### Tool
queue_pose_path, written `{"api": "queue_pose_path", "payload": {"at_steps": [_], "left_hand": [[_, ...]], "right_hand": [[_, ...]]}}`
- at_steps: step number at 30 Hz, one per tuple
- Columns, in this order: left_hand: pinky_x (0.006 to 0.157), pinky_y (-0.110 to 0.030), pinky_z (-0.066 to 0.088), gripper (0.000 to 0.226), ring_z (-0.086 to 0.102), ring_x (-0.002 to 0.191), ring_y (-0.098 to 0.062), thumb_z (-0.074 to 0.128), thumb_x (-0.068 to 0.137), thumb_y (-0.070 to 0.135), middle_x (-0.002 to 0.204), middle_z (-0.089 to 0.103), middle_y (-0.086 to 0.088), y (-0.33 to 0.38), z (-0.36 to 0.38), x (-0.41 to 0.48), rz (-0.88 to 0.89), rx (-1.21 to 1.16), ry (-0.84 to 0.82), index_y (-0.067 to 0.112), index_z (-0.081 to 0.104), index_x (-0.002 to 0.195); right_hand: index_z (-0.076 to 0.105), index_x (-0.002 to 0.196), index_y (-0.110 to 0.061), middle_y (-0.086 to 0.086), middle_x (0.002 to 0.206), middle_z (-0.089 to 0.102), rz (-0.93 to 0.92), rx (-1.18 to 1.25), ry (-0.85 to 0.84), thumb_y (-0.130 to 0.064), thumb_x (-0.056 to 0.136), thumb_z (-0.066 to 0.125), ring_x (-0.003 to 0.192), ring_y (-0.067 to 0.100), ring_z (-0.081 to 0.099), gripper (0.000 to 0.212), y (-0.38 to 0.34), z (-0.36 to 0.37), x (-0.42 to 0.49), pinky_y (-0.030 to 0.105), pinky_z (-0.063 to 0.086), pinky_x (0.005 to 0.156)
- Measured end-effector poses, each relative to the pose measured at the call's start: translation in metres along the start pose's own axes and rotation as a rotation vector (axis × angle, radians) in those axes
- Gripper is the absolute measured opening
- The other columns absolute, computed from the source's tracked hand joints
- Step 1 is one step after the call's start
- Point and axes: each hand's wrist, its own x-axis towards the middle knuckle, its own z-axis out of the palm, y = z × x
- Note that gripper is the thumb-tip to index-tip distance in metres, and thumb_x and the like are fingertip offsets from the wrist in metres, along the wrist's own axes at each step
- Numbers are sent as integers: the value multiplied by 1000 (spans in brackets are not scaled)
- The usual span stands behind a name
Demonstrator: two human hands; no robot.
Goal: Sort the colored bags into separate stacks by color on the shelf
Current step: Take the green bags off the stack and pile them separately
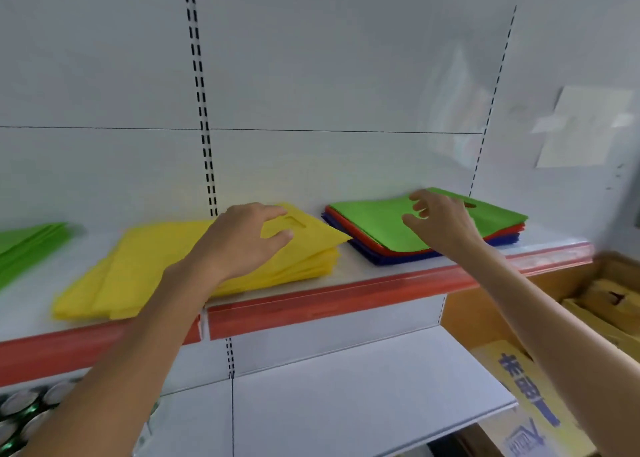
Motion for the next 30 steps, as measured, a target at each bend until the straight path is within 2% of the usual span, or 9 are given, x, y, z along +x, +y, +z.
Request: {"api": "queue_pose_path", "payload": {"at_steps": [3,8,12,15,18,21,24,27,30], "left_hand": [[107,-33,32,43,45,127,-17,55,90,36,135,53,1,25,23,23,8,6,-6,25,52,131],[103,-35,37,42,48,124,-21,56,89,37,131,56,-3,75,78,63,-43,12,57,22,55,129],[103,-38,38,45,48,123,-22,53,90,40,133,53,-4,110,120,96,-101,66,-5,23,51,132],[106,-39,35,54,40,129,-24,47,91,47,141,43,-7,122,136,124,-189,160,-122,20,43,138],[110,-43,28,69,27,136,-30,35,91,58,147,29,-16,128,151,144,-345,322,-254,11,32,142],[114,-44,18,81,10,142,-31,27,91,61,154,10,-18,133,167,151,-457,387,-271,4,15,147],[116,-45,10,91,1,144,-30,28,90,64,155,0,-18,131,178,143,-578,373,-259,-2,1,147],[116,-44,10,89,3,144,-28,26,90,64,156,2,-15,126,185,138,-626,318,-236,2,1,148],[116,-44,10,76,3,144,-28,22,92,61,156,3,-16,127,186,140,-576,343,-241,12,13,149]], "right_hand": [[49,133,-14,5,123,60,5,8,-16,-27,89,60,107,23,58,47,31,-4,17,35,48,86],[53,129,-13,8,120,62,-68,65,12,-24,86,63,107,23,58,45,97,-19,60,36,46,94],[55,127,-12,8,119,62,-74,21,-49,-24,85,64,107,25,57,44,160,-27,91,40,46,94],[58,124,-13,8,119,62,-71,-19,-101,-26,87,62,107,25,58,39,188,-35,123,36,47,91],[63,116,-14,8,119,62,-92,-112,-155,-36,92,54,106,26,58,33,199,-31,148,32,44,80],[60,118,-12,10,120,61,-66,-143,-191,-39,94,51,106,29,57,37,207,-18,161,33,43,77],[55,121,-7,14,123,56,-57,-168,-207,-38,94,49,112,31,53,42,213,-2,159,36,43,83],[53,120,-4,16,122,54,-78,-153,-206,-34,95,46,111,32,50,40,217,9,154,38,43,82],[53,117,-4,16,120,56,-79,-148,-198,-31,96,44,109,32,52,35,220,8,157,34,38,74]]}}
